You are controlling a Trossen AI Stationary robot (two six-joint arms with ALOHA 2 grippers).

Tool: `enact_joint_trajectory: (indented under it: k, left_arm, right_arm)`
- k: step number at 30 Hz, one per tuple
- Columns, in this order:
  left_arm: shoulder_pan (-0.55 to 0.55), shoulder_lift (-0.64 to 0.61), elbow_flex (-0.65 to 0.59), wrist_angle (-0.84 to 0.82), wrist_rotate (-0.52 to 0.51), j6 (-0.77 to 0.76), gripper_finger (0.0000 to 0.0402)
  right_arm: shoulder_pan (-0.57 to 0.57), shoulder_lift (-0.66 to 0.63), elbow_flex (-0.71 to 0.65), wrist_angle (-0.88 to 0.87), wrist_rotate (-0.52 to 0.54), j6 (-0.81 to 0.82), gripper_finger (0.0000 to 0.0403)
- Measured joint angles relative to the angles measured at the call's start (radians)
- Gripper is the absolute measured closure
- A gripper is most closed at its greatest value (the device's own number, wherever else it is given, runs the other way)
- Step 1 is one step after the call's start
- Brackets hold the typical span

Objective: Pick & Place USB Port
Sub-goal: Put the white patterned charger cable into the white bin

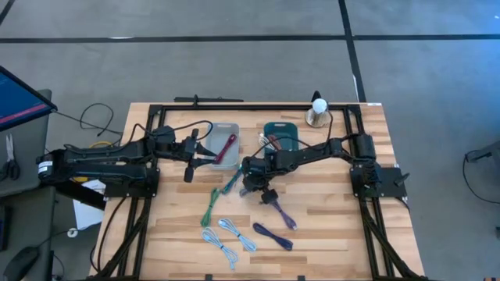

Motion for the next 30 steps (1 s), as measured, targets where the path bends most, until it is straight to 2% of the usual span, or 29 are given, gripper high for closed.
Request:
enact_joint_trajectory:
  k: [8,14,19,26,30]
  left_arm:
    - [0.000,0.000,0.000,0.000,0.000,0.000,0.0307]
    - [0.000,0.000,0.000,0.003,-0.037,0.004,0.0307]
    - [0.000,0.000,0.000,0.007,-0.094,0.004,0.0307]
    - [0.000,0.000,0.000,0.007,-0.097,0.004,0.0307]
    - [0.000,0.000,0.000,0.007,-0.090,-0.012,0.0307]
  right_arm:
    - [0.000,-0.138,0.002,0.026,-0.010,0.000,0.0403]
    - [-0.020,-0.222,0.007,0.139,-0.010,-0.002,0.0403]
    - [-0.060,-0.233,0.034,0.216,-0.009,-0.005,0.0403]
    - [-0.104,-0.231,0.035,0.318,-0.005,-0.019,0.0403]
    - [-0.121,-0.231,0.035,0.306,-0.005,-0.009,0.0403]
